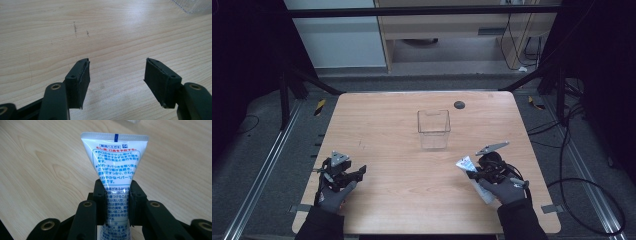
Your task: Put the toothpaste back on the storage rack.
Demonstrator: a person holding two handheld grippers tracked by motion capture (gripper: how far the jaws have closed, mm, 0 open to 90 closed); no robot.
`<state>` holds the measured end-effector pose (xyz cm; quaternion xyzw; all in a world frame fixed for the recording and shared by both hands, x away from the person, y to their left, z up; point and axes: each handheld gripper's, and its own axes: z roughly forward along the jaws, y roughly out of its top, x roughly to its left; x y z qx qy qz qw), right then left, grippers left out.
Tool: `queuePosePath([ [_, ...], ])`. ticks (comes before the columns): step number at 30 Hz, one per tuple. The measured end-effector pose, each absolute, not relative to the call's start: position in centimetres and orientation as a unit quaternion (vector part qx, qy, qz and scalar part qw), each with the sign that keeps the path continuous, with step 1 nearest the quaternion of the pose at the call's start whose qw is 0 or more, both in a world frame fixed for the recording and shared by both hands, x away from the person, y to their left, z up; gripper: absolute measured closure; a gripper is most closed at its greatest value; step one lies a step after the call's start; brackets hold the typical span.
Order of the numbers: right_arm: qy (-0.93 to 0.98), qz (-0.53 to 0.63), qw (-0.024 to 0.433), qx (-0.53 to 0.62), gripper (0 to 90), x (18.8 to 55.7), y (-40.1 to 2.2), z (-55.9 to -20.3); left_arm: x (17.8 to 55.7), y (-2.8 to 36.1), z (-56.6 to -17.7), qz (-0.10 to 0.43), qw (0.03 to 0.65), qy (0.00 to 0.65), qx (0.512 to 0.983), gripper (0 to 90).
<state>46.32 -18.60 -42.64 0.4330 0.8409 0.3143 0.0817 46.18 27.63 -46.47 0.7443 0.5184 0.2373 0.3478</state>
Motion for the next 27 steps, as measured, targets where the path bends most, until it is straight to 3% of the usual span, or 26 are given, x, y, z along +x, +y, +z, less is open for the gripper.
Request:
queuePosePath([
  [27, 0.723, 0.515, 0.163, 0.431, 73.0, 47.2, -17.8, -37.9, 46.1, 27.5, -46.4, 0.24, 0.349, 0.519, 0.742, 36.0],
])
